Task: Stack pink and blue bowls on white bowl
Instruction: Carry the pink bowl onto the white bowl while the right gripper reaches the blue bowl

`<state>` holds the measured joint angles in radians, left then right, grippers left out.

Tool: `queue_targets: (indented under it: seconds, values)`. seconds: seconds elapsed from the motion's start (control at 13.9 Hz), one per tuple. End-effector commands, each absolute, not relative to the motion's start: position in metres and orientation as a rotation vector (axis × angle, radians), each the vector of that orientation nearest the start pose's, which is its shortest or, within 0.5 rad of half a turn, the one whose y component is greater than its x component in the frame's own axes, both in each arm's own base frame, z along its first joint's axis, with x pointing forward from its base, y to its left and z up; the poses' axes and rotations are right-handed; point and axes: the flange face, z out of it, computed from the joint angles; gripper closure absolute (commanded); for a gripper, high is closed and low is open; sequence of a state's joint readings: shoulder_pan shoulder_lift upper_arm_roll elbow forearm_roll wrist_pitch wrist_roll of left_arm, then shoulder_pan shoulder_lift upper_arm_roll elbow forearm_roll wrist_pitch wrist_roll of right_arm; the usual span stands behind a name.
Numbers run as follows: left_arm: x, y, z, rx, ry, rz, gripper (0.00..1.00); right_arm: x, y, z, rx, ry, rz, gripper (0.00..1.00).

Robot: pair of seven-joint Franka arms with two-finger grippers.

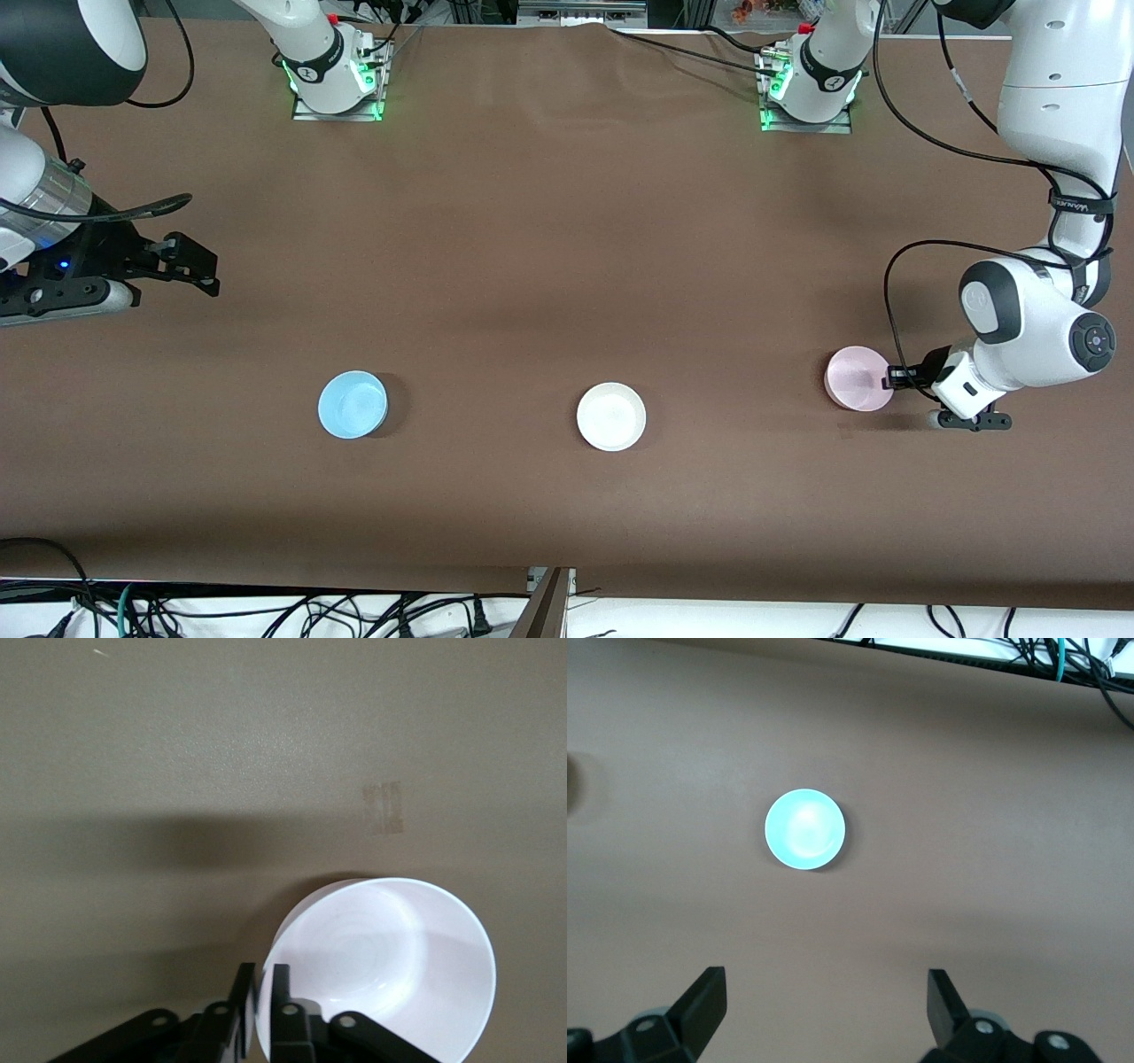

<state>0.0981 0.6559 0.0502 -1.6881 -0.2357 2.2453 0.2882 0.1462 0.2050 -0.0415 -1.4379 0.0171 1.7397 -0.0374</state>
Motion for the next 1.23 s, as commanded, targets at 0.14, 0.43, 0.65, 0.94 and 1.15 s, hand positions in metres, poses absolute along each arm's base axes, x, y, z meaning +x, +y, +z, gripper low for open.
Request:
queue_targets:
  seconds: [0.14, 0.43, 0.65, 0.94, 1.15]
  values:
    - [0.668, 0.082, 0.232, -3.348, -0.010, 0.084, 1.00, 0.630, 0.073, 0.576, -3.108, -0.209, -0.150, 0.00]
    - [0.696, 0.015, 0.282, -3.399, -0.086, 0.107, 1.00, 0.642, 0.068, 0.545, -3.119, -0.217, -0.082, 0.00]
    - [0.708, -0.059, 0.316, -3.439, -0.202, 0.106, 1.00, 0.659, 0.067, 0.504, -3.137, -0.220, -0.022, 0.00]
    - [0.704, -0.172, 0.324, -3.461, -0.245, 0.108, 1.00, 0.669, 0.064, 0.488, -3.216, -0.262, -0.059, 0.00]
    - [0.700, -0.236, 0.313, -3.474, -0.294, 0.022, 1.00, 0.701, 0.077, 0.407, -3.187, -0.319, -0.096, 0.00]
